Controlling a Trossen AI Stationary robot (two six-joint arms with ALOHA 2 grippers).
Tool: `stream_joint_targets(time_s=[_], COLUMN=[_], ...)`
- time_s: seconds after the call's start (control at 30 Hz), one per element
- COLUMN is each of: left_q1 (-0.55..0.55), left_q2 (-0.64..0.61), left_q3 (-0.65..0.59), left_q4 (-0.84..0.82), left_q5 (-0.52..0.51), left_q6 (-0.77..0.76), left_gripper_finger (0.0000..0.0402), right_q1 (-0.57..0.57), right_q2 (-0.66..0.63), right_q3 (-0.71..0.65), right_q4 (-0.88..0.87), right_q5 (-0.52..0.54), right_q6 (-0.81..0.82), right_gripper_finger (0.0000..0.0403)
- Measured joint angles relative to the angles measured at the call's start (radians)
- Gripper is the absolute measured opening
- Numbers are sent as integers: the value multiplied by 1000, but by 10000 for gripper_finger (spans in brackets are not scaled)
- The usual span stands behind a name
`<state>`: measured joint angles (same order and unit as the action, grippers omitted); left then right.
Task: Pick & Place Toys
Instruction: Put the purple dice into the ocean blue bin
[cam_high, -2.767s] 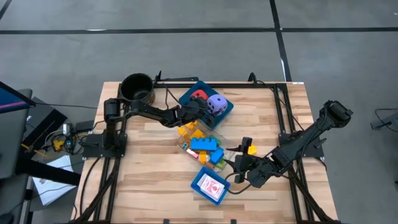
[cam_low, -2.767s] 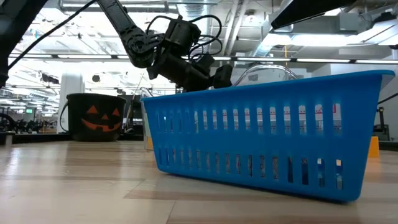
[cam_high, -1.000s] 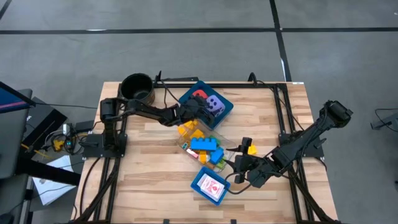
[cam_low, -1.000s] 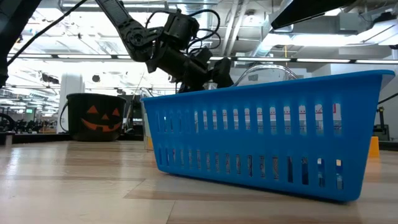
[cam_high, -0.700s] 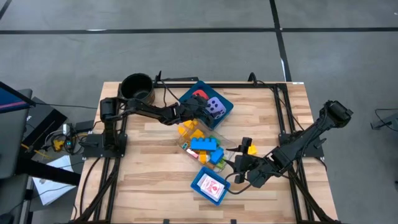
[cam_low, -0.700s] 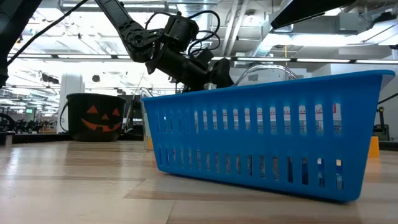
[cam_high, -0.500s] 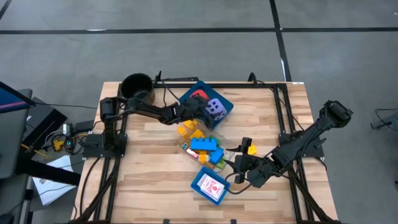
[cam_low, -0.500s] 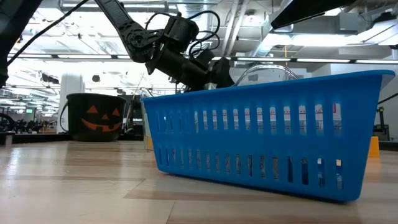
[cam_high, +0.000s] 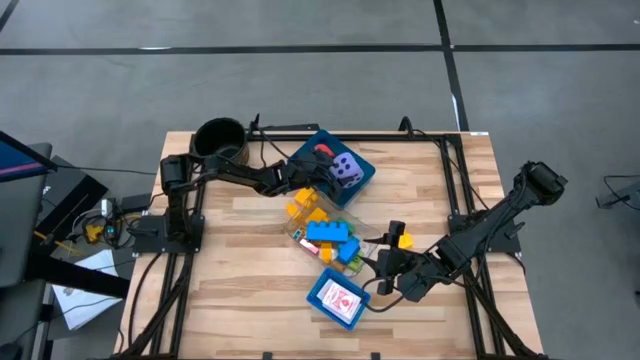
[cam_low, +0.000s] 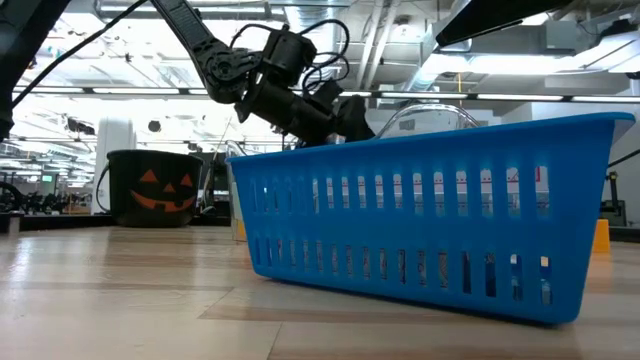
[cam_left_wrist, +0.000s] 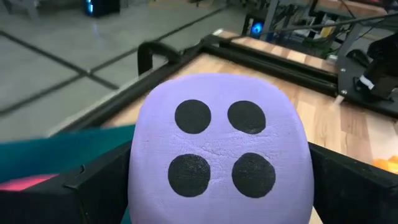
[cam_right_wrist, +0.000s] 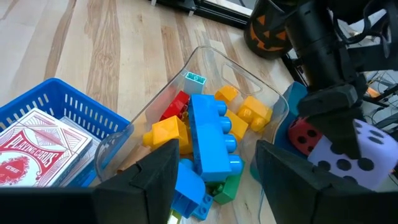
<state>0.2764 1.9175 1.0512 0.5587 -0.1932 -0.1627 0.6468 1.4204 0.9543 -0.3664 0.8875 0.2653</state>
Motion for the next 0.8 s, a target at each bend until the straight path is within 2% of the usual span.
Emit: stream_joint_targets(time_s=[0.57, 0.8], left_q1=[0, 0], left_q2=[0, 0], left_q3=[0, 0], left_q4=[2, -20], left_q5=[0, -63], left_q6=[29, 25], left_gripper_finger=[400, 400], right_q1=[0, 0], right_q2=[0, 0], right_q3=[0, 0], right_q4=[0, -12], right_q5=[0, 0], right_q6=[0, 12], right_gripper_finger=[205, 205])
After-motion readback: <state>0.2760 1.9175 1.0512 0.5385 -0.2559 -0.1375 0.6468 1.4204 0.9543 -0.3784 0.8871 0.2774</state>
